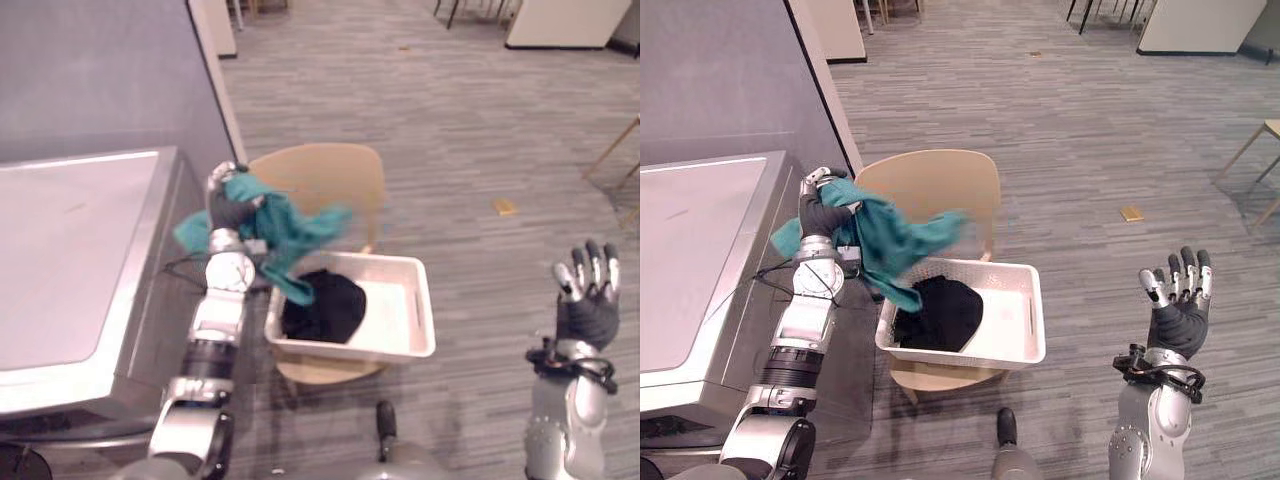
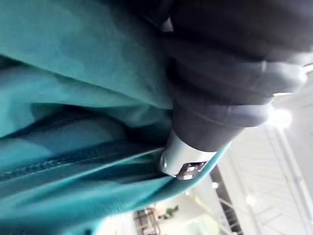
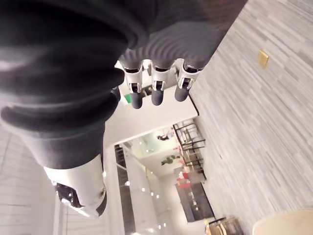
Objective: Pick up the laundry basket with both hands and put the clothes into the washing machine.
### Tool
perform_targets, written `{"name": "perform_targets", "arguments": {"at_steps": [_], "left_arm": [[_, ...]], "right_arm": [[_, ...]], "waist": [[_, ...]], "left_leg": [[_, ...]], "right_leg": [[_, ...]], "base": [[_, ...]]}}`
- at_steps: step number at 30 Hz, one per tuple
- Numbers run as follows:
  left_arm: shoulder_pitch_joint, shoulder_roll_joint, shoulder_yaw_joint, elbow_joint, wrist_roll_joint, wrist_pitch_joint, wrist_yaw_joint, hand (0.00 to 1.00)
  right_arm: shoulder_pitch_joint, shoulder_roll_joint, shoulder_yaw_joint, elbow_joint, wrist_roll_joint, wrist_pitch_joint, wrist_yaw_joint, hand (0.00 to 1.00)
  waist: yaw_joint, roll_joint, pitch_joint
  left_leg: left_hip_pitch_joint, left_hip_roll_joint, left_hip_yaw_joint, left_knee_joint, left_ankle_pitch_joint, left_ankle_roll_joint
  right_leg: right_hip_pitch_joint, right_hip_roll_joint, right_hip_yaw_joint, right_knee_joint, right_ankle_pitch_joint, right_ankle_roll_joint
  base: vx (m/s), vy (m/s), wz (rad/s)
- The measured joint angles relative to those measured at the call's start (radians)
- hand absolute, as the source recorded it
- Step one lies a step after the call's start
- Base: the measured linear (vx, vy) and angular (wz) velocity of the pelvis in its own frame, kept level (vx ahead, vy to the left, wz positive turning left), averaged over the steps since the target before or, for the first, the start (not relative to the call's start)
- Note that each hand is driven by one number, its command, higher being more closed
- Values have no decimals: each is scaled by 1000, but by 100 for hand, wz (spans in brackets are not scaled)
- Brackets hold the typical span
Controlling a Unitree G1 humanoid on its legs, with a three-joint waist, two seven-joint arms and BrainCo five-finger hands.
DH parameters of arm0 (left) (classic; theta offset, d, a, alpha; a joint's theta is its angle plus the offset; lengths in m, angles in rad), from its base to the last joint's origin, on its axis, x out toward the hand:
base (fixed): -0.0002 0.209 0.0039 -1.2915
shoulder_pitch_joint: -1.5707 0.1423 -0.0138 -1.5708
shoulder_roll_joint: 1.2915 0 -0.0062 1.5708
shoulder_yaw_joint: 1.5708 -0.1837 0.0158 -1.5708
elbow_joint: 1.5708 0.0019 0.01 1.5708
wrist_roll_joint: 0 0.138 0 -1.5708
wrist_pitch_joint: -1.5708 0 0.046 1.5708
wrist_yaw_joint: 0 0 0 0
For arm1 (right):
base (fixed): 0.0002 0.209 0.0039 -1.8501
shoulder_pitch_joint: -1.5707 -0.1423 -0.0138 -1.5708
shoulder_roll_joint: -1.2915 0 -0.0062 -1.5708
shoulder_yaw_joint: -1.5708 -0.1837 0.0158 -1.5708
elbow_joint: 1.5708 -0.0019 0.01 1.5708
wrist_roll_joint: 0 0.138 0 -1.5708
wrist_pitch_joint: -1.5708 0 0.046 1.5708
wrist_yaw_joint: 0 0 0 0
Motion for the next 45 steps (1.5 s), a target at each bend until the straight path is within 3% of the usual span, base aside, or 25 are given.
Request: {"name": "perform_targets", "arguments": {"at_steps": [8,16,24,30,35,45], "left_arm": [[1,1,72,-3,5,4,-1,100],[55,-4,69,-64,26,2,-2,100],[292,-83,59,-212,15,-35,-39,100],[480,-130,-7,-255,-47,-48,-91,100],[613,-157,-42,-255,-82,-57,-137,100],[741,-160,-40,-239,-93,-62,-176,100]], "right_arm": [[35,14,-17,-14,13,-1,18,0],[62,29,-16,-10,22,-1,19,0],[124,51,-17,71,30,1,21,0],[181,92,-14,185,29,19,19,0],[214,118,-6,209,30,32,20,0],[229,120,-5,335,28,45,36,0]], "waist": [[-16,-5,-7],[-16,-3,-41],[-14,3,-47],[13,11,-54],[16,14,-72],[42,3,-86]], "left_leg": [[-2,2,-17,0,0,1],[-6,3,-25,0,1,1],[-16,6,-33,-1,0,1],[-32,7,-44,3,0,1],[-47,6,-73,13,1,1],[-54,7,-91,18,1,1]], "right_leg": [[10,0,-14,-6,0,0],[10,0,-19,-9,0,0],[8,-1,-35,-10,0,0],[1,-4,-44,-10,-1,1],[15,-13,-76,-10,-6,4],[22,-18,-100,-10,-24,7]], "base": [[-13,-31,5],[-2,-4,1],[-11,-21,3],[-8,-18,4],[-6,-12,19],[-8,-15,7]]}}
